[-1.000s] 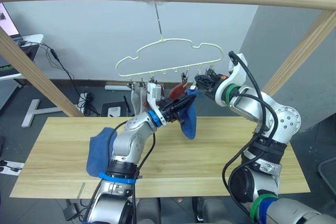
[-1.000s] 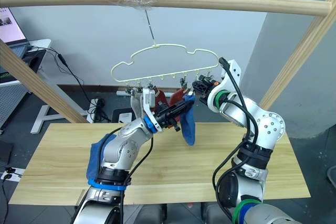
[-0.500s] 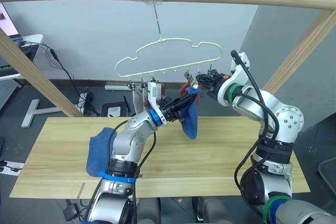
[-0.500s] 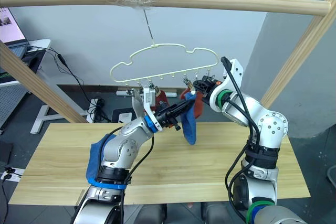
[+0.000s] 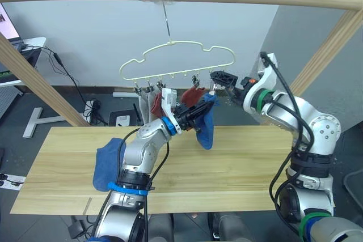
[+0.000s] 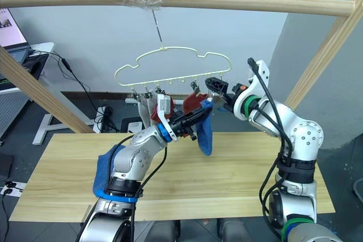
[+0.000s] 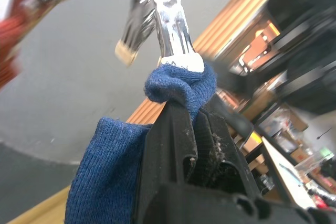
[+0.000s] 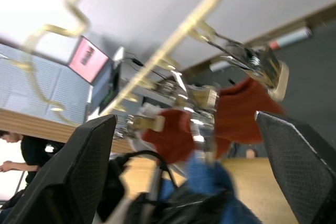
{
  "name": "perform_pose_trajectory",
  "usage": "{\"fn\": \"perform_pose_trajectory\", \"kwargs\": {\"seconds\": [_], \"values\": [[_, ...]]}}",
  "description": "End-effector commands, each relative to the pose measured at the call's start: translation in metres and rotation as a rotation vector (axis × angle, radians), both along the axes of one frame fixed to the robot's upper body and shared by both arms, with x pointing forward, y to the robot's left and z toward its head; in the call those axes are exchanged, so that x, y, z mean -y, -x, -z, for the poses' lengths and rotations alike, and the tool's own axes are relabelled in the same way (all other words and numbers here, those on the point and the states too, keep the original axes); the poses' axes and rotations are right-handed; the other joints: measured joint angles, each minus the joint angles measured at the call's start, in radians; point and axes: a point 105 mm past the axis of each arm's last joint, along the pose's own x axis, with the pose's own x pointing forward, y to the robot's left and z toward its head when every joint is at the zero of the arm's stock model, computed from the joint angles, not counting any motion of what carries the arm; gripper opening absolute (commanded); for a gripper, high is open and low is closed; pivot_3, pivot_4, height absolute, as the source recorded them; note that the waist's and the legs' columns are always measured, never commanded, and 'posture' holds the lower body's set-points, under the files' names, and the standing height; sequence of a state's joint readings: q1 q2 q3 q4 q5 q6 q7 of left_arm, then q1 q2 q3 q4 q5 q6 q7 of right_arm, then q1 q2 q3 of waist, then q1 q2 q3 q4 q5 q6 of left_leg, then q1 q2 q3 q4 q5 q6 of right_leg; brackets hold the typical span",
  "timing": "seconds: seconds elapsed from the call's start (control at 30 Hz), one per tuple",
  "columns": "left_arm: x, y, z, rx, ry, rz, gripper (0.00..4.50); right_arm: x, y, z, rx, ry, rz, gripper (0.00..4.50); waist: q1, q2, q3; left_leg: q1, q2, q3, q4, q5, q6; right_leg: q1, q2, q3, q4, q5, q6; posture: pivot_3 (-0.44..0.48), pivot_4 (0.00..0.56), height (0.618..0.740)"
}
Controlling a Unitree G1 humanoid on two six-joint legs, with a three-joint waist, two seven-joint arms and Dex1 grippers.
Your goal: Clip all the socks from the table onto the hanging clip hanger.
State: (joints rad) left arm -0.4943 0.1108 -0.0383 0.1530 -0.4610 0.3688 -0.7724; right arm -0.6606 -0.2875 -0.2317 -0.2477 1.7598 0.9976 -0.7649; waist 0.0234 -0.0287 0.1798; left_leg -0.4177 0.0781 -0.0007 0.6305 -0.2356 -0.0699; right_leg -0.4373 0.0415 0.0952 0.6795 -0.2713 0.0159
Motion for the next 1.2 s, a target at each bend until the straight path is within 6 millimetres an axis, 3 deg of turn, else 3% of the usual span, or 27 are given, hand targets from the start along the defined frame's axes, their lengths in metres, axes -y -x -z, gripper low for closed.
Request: {"fn": "perform_pose_trajectory", "kwargs": {"seconds": [0.03,0.2,0.33,0.5,0.6,0.73,0.8,0.9,1.0,1.2], "values": [[0.000,-0.003,-0.005,0.033,-0.023,0.000,1.14,0.006,0.017,-0.006,0.094,0.066,-0.021,4.50,0.000,0.000,0.000,0.000,0.000,0.000,0.000,0.000,0.000,0.000,0.000,0.000,0.000,0.000,0.001,0.105,0.190,0.740],[-0.026,0.001,0.017,-0.005,-0.113,-0.027,2.68,0.016,0.026,0.028,0.134,0.328,0.063,4.50,-0.007,0.000,0.000,0.000,0.000,0.000,0.000,0.000,0.000,0.000,0.000,0.001,-0.001,-0.002,0.003,0.107,0.186,0.740],[-0.044,0.008,0.020,-0.036,-0.153,-0.032,3.93,0.013,0.025,0.041,0.212,0.470,0.117,4.50,-0.017,0.000,0.000,0.001,0.002,0.000,0.000,0.000,0.000,-0.001,0.001,0.001,0.001,-0.002,0.003,0.116,0.186,0.740],[-0.069,0.023,0.006,0.018,-0.188,-0.037,3.93,0.004,0.018,0.044,0.372,0.600,0.250,4.50,-0.018,0.000,0.000,0.001,0.002,0.000,0.000,0.000,0.000,-0.001,0.002,0.001,0.001,-0.002,0.003,0.150,0.171,0.740],[-0.076,0.031,-0.005,0.065,-0.209,-0.032,3.94,0.000,0.016,0.041,0.467,0.669,0.305,3.93,-0.014,0.000,0.000,0.001,0.002,0.001,0.000,0.000,0.000,-0.001,0.001,0.001,0.001,-0.002,0.003,0.150,0.171,0.740],[-0.080,0.038,-0.017,0.130,-0.242,-0.023,3.94,-0.004,0.011,0.036,0.515,0.672,0.363,2.62,-0.001,-0.001,0.000,0.001,0.001,0.001,0.000,0.000,0.000,-0.001,0.001,0.001,0.001,-0.002,0.003,0.176,0.156,0.740],[-0.081,0.042,-0.022,0.162,-0.261,-0.009,3.94,-0.007,0.008,0.032,0.533,0.655,0.394,2.62,0.001,-0.001,0.000,0.001,0.001,0.001,0.000,0.000,0.000,-0.001,0.001,0.001,0.001,-0.002,0.003,0.181,0.152,0.740],[-0.078,0.042,-0.029,0.178,-0.250,-0.016,3.94,-0.013,0.002,0.028,0.566,0.648,0.401,2.03,0.002,-0.001,0.000,0.001,0.001,0.001,0.001,0.000,0.000,-0.001,0.001,0.001,0.001,-0.002,0.003,0.181,0.152,0.740],[-0.077,0.042,-0.029,0.175,-0.246,-0.018,3.94,-0.017,-0.003,0.028,0.573,0.650,0.397,1.06,0.003,-0.002,-0.001,0.001,0.001,0.001,0.002,0.000,0.000,-0.001,0.001,0.001,0.001,0.000,0.001,0.187,0.150,0.740],[-0.081,0.043,-0.023,0.169,-0.249,-0.019,3.94,-0.023,-0.014,0.029,0.572,0.644,0.402,1.06,0.002,-0.002,-0.001,0.001,0.001,0.001,0.002,0.000,0.000,-0.001,0.001,0.001,0.002,0.001,-0.002,0.191,0.146,0.740]]}}
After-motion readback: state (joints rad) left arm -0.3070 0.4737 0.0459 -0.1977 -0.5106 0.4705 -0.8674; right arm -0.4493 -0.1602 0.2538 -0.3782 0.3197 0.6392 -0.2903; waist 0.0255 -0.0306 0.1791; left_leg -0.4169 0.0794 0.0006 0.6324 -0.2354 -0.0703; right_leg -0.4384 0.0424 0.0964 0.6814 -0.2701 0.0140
